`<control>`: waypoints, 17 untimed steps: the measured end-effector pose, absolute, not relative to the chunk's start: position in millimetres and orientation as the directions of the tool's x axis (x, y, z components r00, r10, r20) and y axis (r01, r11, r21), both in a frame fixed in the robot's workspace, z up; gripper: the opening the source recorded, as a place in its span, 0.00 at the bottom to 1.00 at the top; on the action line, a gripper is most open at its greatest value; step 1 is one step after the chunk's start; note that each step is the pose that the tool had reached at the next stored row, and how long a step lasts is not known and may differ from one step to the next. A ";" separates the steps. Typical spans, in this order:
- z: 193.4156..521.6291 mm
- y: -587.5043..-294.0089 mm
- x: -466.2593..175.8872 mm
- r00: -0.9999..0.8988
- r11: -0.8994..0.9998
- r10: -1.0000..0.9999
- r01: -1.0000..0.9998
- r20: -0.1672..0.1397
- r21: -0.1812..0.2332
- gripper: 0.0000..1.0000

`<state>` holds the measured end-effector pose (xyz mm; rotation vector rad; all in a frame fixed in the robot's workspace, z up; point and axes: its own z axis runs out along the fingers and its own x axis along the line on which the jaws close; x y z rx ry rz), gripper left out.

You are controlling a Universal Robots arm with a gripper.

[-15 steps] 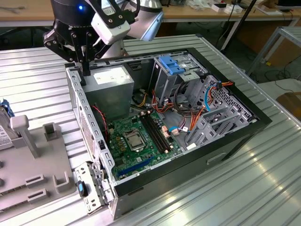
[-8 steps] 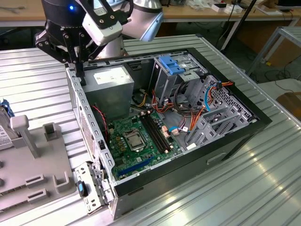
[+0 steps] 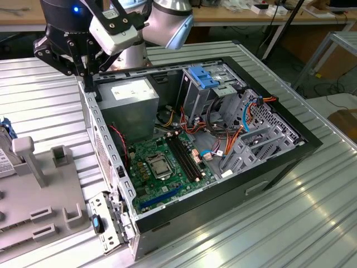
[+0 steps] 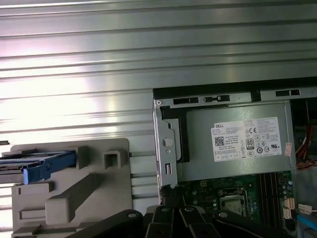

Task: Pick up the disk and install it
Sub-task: 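Reach for the disk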

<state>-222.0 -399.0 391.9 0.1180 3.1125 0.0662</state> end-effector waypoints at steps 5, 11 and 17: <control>391.8 -399.0 -228.3 -0.997 0.996 0.076 0.075 -0.025 0.043 0.11; 391.7 -399.1 -234.3 -0.997 0.996 0.076 0.075 -0.024 0.043 0.11; 391.5 -399.3 -241.6 -0.997 0.996 0.076 0.075 -0.025 0.043 0.11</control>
